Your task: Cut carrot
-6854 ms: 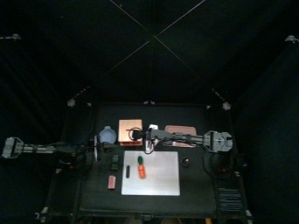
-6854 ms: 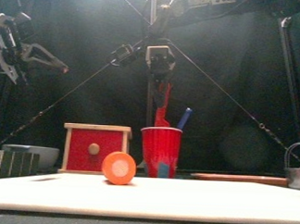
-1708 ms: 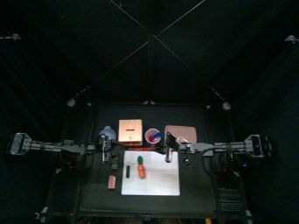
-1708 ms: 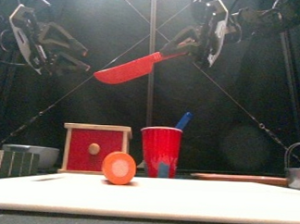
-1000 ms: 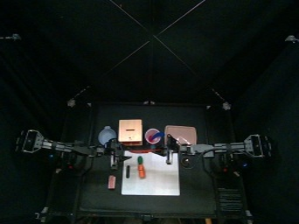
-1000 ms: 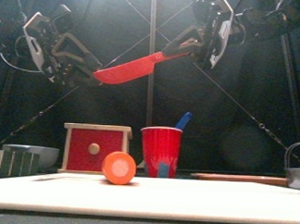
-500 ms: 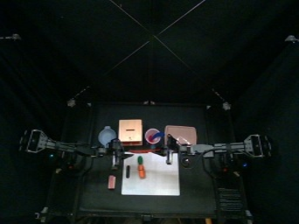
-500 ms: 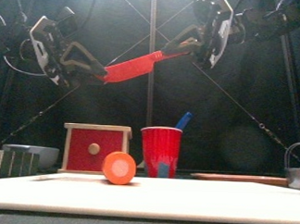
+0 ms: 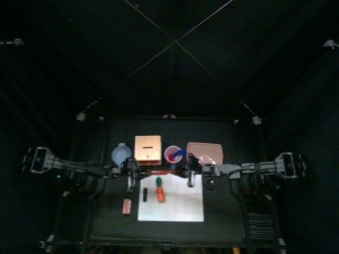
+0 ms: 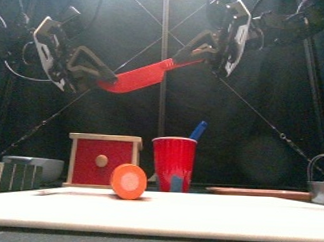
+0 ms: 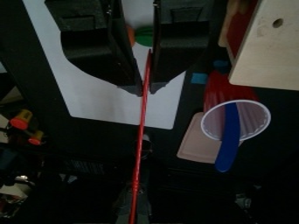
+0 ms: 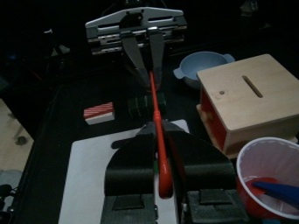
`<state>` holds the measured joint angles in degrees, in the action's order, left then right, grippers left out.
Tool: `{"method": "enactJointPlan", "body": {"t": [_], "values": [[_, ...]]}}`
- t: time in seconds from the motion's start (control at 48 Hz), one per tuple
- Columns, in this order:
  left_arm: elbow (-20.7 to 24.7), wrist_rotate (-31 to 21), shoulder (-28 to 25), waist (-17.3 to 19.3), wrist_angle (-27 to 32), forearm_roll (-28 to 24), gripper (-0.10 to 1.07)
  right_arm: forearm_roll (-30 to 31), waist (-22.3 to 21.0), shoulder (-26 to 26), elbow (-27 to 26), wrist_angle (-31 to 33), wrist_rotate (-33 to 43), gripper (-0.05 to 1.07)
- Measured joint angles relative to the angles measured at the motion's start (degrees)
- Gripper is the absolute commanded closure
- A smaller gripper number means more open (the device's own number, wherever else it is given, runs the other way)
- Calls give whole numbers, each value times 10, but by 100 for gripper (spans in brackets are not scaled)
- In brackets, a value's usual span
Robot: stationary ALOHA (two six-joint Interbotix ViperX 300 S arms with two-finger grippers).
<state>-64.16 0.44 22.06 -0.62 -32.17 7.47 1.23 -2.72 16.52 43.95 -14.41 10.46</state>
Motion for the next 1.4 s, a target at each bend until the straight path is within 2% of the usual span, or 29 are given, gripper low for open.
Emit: {"method": "enactJointPlan", "body": {"t": [0.271, 0.438, 0.625, 0.979, 1.396], "values": [[-5, -2, -1, -1, 0, -6, 58, -18, 3, -10, -1, 12, 2, 68], [-17, -4, -2, -6, 1, -6, 58, -33, 15, -47, -16, 64, 1, 70], [-27, -5, -9, -35, -3, 10, 58, -29, 22, -90, -43, 121, 0, 71], [-25, -4, -100, -98, -73, 109, 58, -22, 24, -105, -51, 166, 0, 71], [7, -1, -206, -185, -129, 242, 64, -20, 29, -130, -51, 199, -2, 71]]}}
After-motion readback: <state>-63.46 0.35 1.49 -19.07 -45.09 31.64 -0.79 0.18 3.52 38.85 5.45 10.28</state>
